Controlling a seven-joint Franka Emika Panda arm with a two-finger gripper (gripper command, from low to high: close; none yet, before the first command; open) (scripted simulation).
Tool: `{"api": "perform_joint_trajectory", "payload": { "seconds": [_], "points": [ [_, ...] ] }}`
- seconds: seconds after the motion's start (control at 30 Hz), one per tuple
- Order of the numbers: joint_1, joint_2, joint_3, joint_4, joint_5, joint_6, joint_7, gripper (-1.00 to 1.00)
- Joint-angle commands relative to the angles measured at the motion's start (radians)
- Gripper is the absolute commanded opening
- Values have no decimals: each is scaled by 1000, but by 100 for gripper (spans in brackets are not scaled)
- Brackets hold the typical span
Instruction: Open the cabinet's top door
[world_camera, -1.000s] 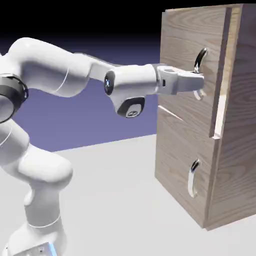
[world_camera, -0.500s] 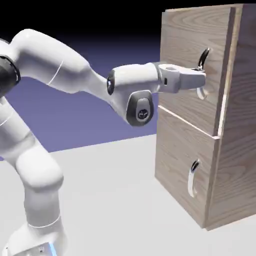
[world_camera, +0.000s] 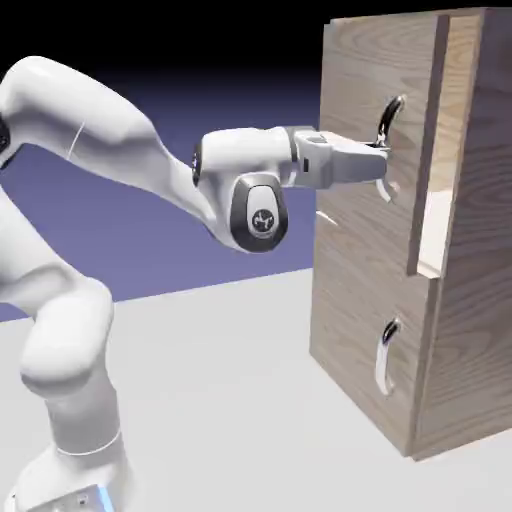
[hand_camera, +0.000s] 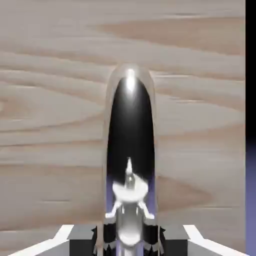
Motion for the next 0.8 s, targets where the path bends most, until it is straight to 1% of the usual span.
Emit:
{"api": "perform_joint_trajectory", "payload": {
  "seconds": [0.0, 0.27, 0.53, 0.77],
  "points": [
    [-36, -13, 32, -8, 1, 0, 17, -100],
    [-318, -52, 183, 12, -257, 41, 336, -100],
    [-370, -342, 283, -120, -158, -126, 412, -100],
    [-347, -595, 349, -193, -104, -345, 490, -100]
  ]
}}
